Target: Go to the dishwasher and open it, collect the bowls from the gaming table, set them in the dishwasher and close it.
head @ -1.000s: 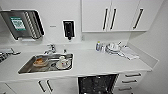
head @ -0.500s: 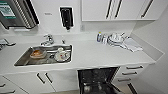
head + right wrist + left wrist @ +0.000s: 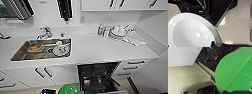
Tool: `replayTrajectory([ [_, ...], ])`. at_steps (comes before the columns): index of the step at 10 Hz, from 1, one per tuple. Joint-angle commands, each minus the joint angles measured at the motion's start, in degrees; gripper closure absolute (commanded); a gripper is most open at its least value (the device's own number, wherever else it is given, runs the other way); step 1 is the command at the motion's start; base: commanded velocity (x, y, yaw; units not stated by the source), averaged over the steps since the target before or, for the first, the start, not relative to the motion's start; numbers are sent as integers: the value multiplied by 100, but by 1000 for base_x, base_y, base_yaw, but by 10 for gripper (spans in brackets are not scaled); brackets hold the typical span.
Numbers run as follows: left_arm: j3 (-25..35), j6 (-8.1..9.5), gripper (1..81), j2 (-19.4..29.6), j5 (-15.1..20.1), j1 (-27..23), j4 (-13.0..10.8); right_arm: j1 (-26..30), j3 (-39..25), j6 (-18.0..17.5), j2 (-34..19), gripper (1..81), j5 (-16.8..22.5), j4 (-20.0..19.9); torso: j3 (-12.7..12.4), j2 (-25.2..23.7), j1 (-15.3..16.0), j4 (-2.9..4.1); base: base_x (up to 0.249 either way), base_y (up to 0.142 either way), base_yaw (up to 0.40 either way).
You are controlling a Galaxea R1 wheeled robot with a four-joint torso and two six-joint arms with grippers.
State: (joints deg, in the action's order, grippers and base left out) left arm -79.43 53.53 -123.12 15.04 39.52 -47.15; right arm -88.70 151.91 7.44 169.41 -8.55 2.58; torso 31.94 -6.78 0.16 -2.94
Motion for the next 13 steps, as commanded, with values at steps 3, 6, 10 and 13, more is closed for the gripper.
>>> replayTrajectory([
  [3,639,545,811,-828,1871,-1705,66,-109,-83,3,-45,811,441,40,321,2,2,0,0,0,0],
  [6,543,685,811,-1602,2486,-2206,66,-118,-136,3,-45,811,415,58,753,2,2,0,0,0,0],
  [10,455,835,811,-2366,2899,-2716,57,-100,-145,3,-28,811,415,58,780,9,9,0,0,0,0],
  [13,147,870,811,-3008,3040,-3033,57,-118,-145,3,-10,811,415,23,822,11,11,0,0,0,0],
])
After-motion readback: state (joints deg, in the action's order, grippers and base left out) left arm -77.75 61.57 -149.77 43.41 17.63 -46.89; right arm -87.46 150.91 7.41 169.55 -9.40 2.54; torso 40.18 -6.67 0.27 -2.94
